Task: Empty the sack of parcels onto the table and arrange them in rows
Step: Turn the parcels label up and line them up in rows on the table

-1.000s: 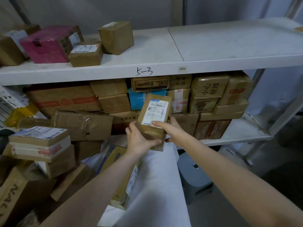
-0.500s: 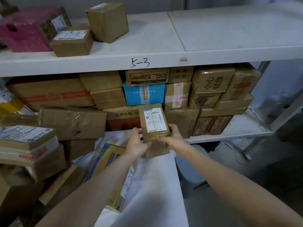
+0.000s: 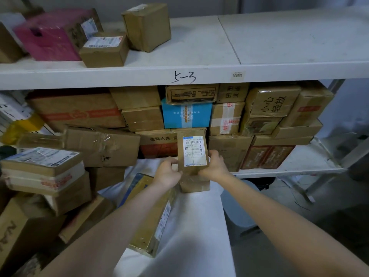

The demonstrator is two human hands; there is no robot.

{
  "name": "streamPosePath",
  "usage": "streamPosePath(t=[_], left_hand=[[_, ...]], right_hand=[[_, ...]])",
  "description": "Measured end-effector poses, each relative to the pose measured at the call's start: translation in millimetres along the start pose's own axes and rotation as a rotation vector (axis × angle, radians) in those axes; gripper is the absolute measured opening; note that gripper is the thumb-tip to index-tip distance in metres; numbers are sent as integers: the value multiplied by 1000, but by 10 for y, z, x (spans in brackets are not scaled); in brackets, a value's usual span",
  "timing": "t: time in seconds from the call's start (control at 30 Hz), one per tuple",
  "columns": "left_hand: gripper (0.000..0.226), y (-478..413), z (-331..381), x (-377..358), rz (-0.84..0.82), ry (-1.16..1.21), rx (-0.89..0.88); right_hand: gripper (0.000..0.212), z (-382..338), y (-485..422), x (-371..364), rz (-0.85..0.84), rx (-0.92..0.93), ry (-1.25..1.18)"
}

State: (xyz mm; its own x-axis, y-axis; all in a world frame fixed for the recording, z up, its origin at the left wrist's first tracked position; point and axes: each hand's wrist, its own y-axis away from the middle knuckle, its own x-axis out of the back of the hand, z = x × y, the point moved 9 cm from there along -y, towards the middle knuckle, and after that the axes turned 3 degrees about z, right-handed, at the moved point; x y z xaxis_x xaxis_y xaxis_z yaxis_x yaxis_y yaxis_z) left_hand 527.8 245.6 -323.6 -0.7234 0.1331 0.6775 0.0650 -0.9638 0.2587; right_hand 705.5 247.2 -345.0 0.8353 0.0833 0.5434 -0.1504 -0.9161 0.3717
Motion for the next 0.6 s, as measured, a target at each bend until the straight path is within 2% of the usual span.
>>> streamPosePath(t=[0.13, 0.27, 0.43, 0.5, 0.6], left_hand=[[36, 116, -39, 457, 90, -73, -46], [32, 364, 138, 1110, 269, -139, -187], [23, 687, 378, 1994, 465, -372, -340], [25, 760, 358, 2266, 514, -458, -348], [34, 791, 173, 2617, 541, -571, -293]], right_hand=[[71, -519, 198, 34, 167, 220, 96], [51, -1002, 368, -342, 30, 365, 58], [43, -1563, 520, -798, -37, 466, 118], [52, -1745, 559, -953, -7, 499, 163], [87, -2106, 608, -1258, 79, 645, 374]])
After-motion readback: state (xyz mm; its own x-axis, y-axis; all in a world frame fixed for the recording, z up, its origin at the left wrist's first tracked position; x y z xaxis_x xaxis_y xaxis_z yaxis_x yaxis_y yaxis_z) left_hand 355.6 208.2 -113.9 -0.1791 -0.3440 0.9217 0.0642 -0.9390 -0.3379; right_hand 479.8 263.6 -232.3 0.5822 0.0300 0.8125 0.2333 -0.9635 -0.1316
